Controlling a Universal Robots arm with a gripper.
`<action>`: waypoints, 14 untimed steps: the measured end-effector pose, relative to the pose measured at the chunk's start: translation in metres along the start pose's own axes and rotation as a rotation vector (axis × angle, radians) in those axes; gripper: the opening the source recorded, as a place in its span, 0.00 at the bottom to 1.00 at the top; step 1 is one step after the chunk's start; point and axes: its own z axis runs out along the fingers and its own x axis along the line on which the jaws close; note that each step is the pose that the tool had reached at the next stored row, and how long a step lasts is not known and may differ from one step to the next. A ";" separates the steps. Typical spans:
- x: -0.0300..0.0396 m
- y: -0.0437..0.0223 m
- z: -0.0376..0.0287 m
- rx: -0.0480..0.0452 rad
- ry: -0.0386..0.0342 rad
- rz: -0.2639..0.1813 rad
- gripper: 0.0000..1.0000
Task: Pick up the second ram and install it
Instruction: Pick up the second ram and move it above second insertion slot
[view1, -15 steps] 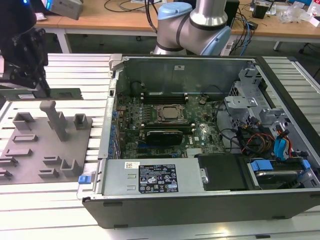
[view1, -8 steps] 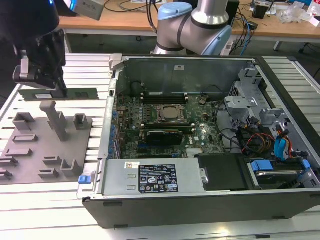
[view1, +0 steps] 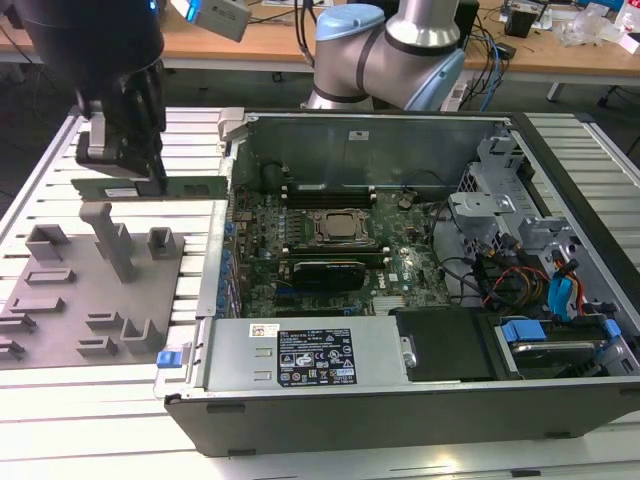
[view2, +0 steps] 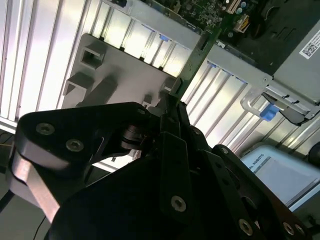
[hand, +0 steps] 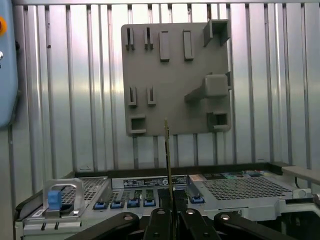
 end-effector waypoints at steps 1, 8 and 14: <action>-0.0001 -0.0024 0.0000 0.0001 -0.0001 0.000 0.14; -0.0012 -0.0295 -0.0003 -0.0001 0.0000 0.000 0.14; -0.0023 -0.0545 -0.0006 -0.0003 0.0000 0.000 0.14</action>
